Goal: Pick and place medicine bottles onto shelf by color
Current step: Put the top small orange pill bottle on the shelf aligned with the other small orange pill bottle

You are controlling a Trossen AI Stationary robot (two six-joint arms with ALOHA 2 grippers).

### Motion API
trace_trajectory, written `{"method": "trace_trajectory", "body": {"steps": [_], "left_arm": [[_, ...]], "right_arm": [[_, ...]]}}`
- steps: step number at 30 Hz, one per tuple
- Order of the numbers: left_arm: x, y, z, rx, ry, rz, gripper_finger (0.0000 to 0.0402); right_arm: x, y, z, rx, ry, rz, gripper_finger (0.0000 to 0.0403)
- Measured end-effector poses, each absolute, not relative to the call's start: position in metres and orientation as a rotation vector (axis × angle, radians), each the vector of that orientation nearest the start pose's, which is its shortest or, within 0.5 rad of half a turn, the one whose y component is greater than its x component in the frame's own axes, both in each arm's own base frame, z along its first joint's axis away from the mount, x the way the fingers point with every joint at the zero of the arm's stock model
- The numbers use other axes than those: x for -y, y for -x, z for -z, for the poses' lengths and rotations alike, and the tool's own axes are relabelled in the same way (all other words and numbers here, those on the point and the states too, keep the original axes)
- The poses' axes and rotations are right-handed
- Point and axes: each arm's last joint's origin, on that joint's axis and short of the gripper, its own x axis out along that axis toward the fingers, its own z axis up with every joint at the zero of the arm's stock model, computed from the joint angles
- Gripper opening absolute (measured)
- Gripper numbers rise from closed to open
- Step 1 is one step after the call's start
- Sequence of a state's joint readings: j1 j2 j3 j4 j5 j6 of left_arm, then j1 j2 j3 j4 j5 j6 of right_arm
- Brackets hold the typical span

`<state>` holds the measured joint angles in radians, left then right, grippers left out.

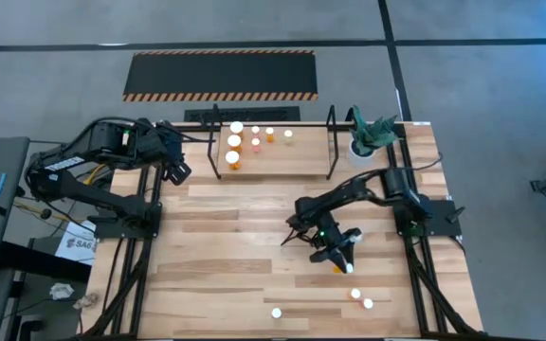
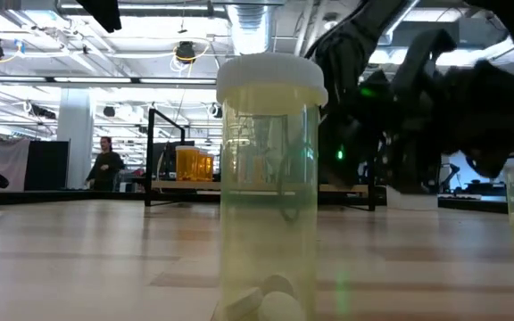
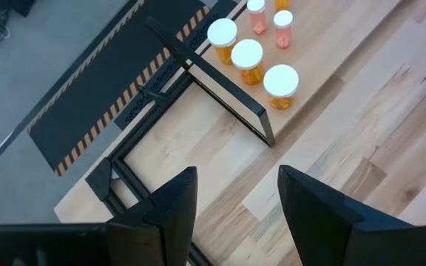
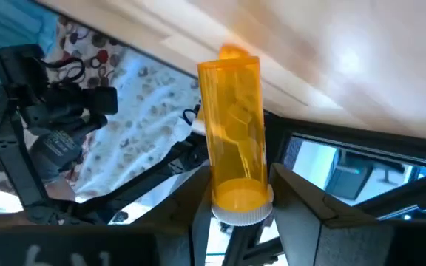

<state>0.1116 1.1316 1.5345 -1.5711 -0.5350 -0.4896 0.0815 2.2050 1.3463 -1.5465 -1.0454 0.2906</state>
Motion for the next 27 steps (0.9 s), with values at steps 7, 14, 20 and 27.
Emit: {"method": "trace_trajectory", "body": {"steps": [7,14,20,27], "left_arm": [[-0.031,-0.143,-0.408,-0.986,0.171,-0.833,0.0178],[-0.031,-0.143,-0.408,-0.986,0.171,-0.833,0.0178],[-0.031,-0.143,-0.409,-0.984,0.169,-0.837,0.0178],[-0.031,-0.143,-0.408,-0.984,0.17,-0.837,0.0178]], "right_arm": [[-0.057,-0.327,-0.093,-2.383,-1.269,-0.131,0.0145],[-0.056,-0.332,-0.089,-2.388,-1.251,-0.041,0.0143],[-0.056,-0.332,-0.088,-2.384,-1.231,-0.028,0.0159],[-0.054,-0.332,-0.087,-2.388,-1.194,-0.012,0.019]]}}
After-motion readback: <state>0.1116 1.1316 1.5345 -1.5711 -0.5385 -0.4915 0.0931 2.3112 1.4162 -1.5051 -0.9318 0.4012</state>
